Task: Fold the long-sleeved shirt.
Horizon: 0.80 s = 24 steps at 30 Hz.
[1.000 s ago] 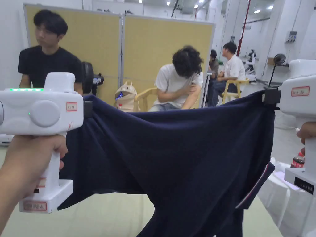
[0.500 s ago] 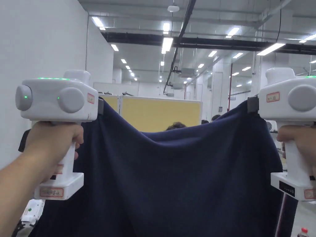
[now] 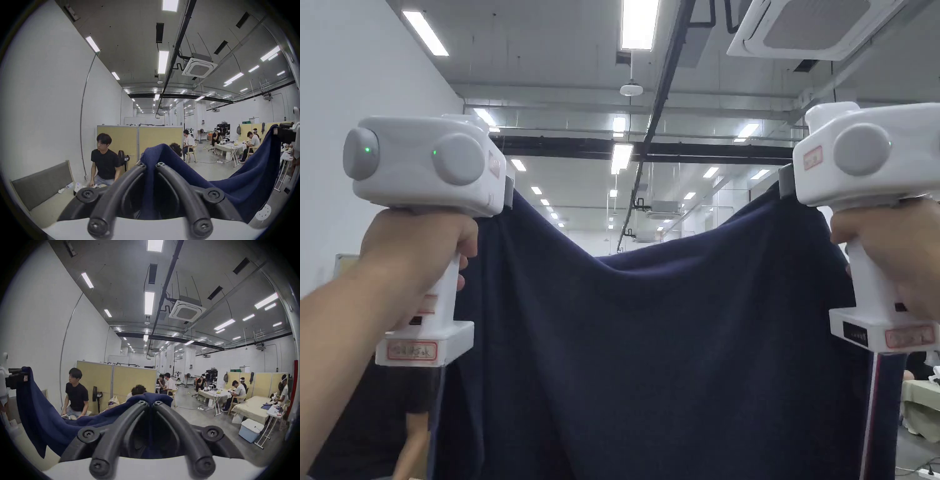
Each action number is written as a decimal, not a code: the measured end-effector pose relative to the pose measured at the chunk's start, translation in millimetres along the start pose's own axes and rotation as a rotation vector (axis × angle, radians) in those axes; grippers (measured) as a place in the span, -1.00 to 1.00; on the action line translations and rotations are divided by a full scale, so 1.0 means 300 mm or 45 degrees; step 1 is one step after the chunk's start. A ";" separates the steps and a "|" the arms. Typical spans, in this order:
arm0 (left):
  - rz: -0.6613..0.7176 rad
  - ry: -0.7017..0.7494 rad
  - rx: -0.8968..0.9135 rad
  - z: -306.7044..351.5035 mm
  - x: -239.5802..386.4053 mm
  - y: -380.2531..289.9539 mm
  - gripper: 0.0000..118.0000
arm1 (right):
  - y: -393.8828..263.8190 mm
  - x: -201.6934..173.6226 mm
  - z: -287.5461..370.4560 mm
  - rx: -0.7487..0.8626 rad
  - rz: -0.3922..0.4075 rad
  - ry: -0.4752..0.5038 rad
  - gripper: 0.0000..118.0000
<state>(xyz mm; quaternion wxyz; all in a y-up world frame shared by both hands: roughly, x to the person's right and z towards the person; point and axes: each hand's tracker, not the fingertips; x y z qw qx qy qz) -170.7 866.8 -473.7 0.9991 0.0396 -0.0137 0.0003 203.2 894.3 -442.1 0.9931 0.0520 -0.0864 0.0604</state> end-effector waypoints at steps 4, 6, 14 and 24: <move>0.004 -0.014 0.036 -0.150 0.011 0.039 -0.96 | 0.043 -0.008 -0.137 0.047 0.039 -0.048 -0.97; 0.014 -0.010 0.050 -0.226 0.018 0.049 -0.96 | 0.056 -0.004 -0.206 0.059 0.030 -0.056 -0.97; 0.064 -0.015 0.074 -0.484 0.041 0.022 -0.96 | 0.069 -0.001 -0.459 0.100 0.087 -0.109 -0.97; -0.023 0.033 0.044 -0.666 0.128 -0.322 -0.96 | -0.224 -0.098 -0.593 0.021 0.094 -0.044 -0.97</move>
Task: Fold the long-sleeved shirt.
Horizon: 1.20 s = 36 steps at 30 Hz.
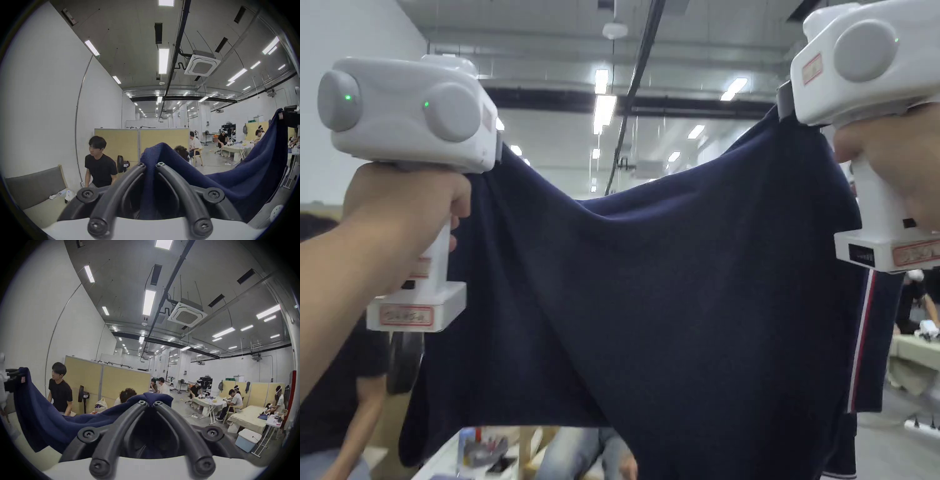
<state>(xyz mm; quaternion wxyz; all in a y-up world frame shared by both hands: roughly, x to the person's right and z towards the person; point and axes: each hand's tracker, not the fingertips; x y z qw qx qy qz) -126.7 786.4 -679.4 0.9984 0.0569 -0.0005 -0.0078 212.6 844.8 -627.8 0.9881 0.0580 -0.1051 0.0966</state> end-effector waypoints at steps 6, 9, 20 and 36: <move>-0.097 -0.074 -0.134 0.063 0.065 -0.435 -0.96 | -0.459 -0.126 0.010 -0.201 0.024 0.137 -0.97; -0.085 -0.123 -0.263 0.158 0.079 -0.722 -0.96 | -0.789 -0.181 0.086 -0.382 -0.083 0.232 -0.97; -0.008 -0.099 -0.925 0.795 -0.017 -1.729 -0.96 | -1.899 -0.324 0.693 -1.183 -0.235 0.335 -0.97; -0.032 -0.122 -1.076 1.523 -0.273 -1.797 -0.96 | -1.947 -0.098 1.427 -1.325 -0.335 0.280 -0.97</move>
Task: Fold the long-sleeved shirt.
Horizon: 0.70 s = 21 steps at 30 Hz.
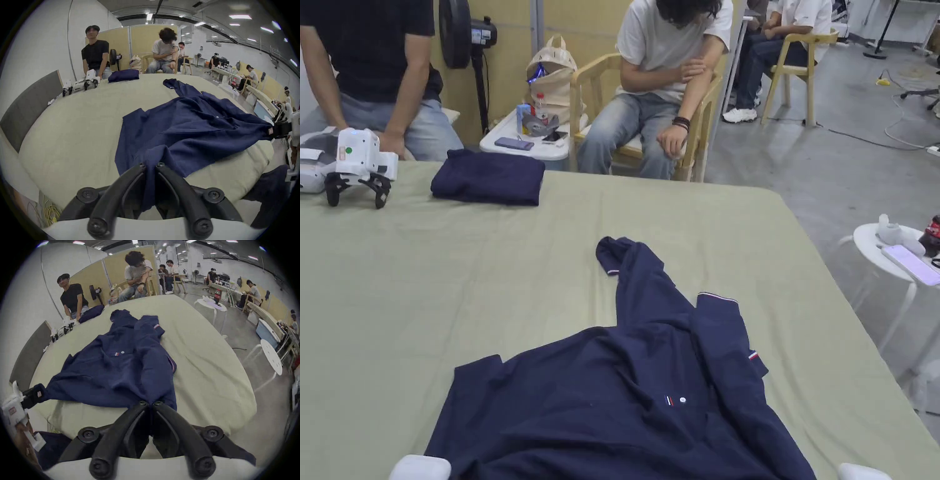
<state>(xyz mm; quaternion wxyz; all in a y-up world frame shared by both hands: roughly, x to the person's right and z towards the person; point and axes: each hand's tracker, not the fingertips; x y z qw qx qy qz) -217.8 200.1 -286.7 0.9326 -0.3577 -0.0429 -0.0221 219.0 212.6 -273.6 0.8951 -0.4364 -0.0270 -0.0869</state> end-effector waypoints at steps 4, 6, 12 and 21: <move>0.007 -0.001 -0.078 0.067 -0.035 -0.124 -0.96 | -0.142 0.028 0.022 -0.119 0.016 -0.072 -0.97; -0.002 -0.038 -0.150 0.081 -0.045 -0.187 -0.96 | -0.210 0.032 0.015 -0.151 0.014 -0.068 -0.97; -0.009 -0.032 -0.223 0.034 -0.029 -0.252 -0.96 | -0.294 0.001 -0.054 -0.207 0.018 -0.095 -0.97; 0.020 0.054 0.010 0.251 0.003 -0.046 0.99 | -0.130 -0.058 0.147 0.073 0.065 0.044 0.96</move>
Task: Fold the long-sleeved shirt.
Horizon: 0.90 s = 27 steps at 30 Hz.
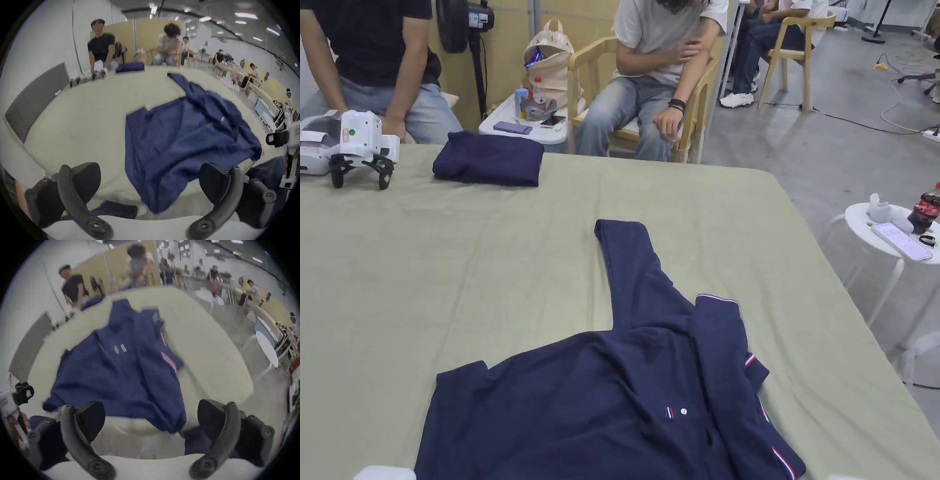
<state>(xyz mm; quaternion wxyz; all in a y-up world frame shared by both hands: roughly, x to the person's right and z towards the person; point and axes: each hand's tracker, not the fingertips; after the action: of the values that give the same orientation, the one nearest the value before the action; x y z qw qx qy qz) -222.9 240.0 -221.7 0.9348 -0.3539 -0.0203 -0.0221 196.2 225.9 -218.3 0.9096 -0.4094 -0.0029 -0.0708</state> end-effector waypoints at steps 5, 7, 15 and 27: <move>0.099 -0.035 0.065 0.008 0.050 0.115 0.99 | 0.131 -0.108 0.092 0.155 -0.014 0.060 0.98; 0.092 -0.032 0.059 0.005 0.082 0.138 0.93 | 0.131 -0.139 0.075 0.221 0.030 0.020 0.97; 0.043 0.007 0.126 0.003 0.167 0.136 -1.00 | 0.060 -0.260 0.050 0.281 0.218 -0.118 -0.99; 0.081 -0.043 0.006 -0.227 0.125 0.241 -1.00 | 0.483 -0.111 -0.299 0.174 0.133 0.035 -0.99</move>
<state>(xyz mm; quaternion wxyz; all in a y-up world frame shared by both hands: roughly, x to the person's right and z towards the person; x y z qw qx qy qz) -179.9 248.2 -318.4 0.9354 -0.3524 -0.0250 0.0136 177.6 258.3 -387.9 0.9378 -0.3449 0.0260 -0.0283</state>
